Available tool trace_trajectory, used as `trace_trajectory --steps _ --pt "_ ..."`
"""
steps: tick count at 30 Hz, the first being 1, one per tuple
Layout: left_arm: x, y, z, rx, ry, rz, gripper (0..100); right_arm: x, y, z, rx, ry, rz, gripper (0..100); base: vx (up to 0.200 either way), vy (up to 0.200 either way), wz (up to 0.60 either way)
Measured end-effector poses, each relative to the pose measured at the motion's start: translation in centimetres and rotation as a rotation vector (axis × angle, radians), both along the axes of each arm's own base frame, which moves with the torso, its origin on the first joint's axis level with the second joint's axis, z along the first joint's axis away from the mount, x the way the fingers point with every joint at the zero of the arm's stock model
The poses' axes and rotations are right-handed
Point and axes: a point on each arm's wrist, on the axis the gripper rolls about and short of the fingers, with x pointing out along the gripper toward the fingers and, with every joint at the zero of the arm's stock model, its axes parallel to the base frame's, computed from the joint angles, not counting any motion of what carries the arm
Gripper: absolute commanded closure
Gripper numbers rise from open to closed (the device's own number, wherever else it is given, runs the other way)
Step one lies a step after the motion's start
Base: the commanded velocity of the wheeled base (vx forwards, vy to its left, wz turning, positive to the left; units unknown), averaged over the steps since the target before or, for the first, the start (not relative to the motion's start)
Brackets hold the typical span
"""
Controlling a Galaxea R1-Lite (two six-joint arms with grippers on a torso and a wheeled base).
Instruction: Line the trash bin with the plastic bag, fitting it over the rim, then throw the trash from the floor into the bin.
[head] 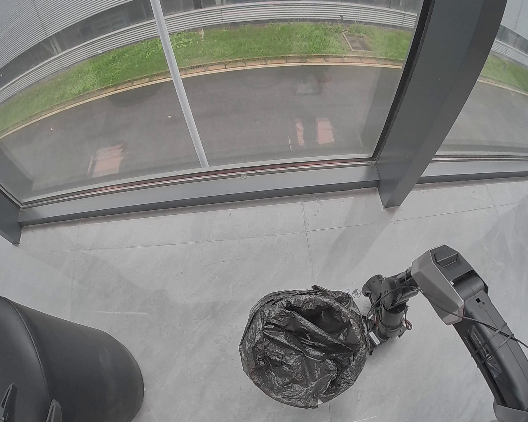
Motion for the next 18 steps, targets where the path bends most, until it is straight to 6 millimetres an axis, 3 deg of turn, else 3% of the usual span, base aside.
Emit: trace_trajectory --steps 5,9,18 --pt "0.0 0.0 0.0 0.000 0.000 0.000 0 -1.7 -0.6 -2.5 -0.026 0.130 -0.003 0 0.000 0.000 0.00" --pt "0.0 0.0 0.0 -0.001 0.000 0.000 0 -1.8 -0.8 -3.2 -0.025 0.128 -0.025 0 0.000 0.000 0.00" --pt "0.0 0.0 0.0 -0.002 0.000 0.000 0 -0.9 -1.4 -3.1 -0.007 0.054 -0.050 0 0.000 0.000 0.00"
